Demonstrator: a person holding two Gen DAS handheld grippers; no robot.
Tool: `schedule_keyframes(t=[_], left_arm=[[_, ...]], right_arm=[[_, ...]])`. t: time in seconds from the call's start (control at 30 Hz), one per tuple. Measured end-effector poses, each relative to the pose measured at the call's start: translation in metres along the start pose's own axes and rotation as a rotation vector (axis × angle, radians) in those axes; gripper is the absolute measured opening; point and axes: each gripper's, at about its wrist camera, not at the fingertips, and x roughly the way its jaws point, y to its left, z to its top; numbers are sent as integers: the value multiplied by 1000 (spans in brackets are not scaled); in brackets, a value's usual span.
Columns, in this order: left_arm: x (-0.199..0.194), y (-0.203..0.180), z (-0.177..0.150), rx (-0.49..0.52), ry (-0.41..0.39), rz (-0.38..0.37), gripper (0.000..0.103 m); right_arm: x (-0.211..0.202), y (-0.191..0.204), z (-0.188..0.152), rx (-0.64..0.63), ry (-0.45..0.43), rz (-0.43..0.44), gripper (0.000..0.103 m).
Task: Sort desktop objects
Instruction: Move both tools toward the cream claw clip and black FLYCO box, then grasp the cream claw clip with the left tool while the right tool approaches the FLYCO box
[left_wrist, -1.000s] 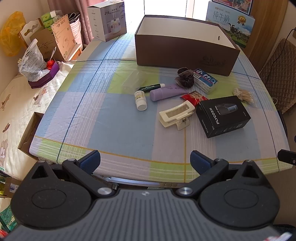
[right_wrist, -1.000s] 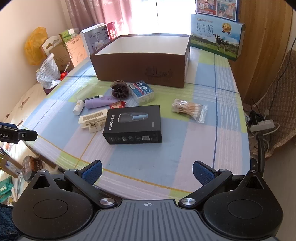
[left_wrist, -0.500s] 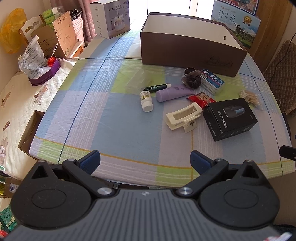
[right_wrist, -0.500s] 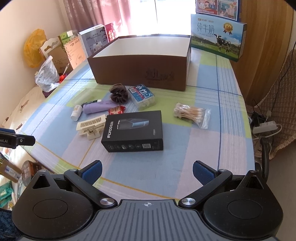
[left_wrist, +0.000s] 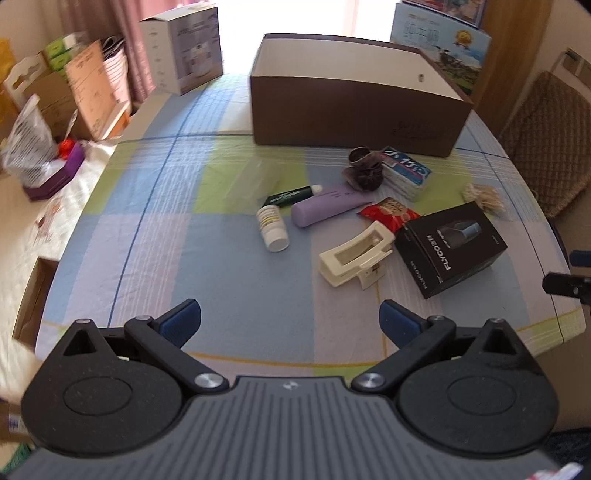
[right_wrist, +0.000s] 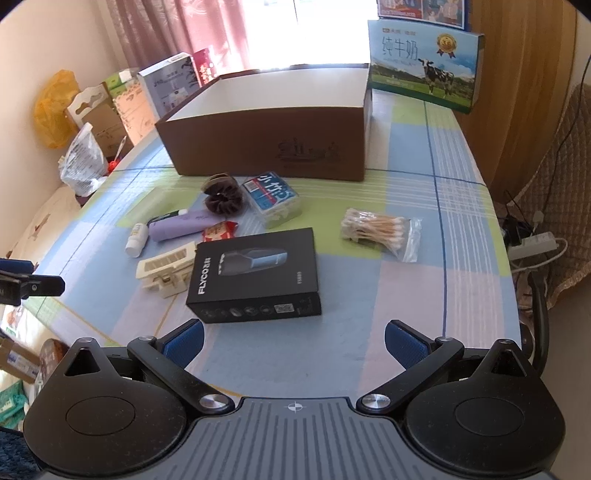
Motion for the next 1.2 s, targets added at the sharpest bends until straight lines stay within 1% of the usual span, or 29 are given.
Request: schedule_keyframes(t=[0.07,0.23,0.37,0.5,0.67,0.73,0.87,0.93,1.0,1.03,1.07,1.1,1.17,1.2], left_arm=[[7,-4,3,40,-8,-22,101],[27,-17,11,140,-9,-91,93],[46,-26,19,208,-7,-139,91],[67,-36,25,293,10,-183,82],[88,-46,30,379,36,-216,79],[97,-49,33,410,49,-229,75],[112,-56,37,469,72,-243,71],[119,-59,38,497,86,-246,64],[125,-62,39,517,98,-249,61],[128,-63,39,523,104,-249,55],[130,-63,39,524,106,-245,52],[131,-63,39,522,108,-241,47],[131,-61,40,501,111,-247,46],[131,-59,40,485,114,-245,43]], right_arm=[[3,-1,1,7,3,-5,101],[10,-6,2,39,14,-23,101],[17,-14,3,75,23,-45,101],[21,-20,3,110,27,-66,101],[25,-30,2,164,35,-100,101],[26,-35,0,191,40,-116,101],[27,-43,-4,239,46,-138,101],[27,-47,-6,259,49,-148,101],[27,-50,-7,276,52,-158,101],[27,-51,-7,282,53,-161,101],[28,-52,-7,287,55,-163,101],[28,-53,-7,292,57,-166,101],[29,-55,-7,295,59,-168,101],[30,-56,-7,295,60,-169,101]])
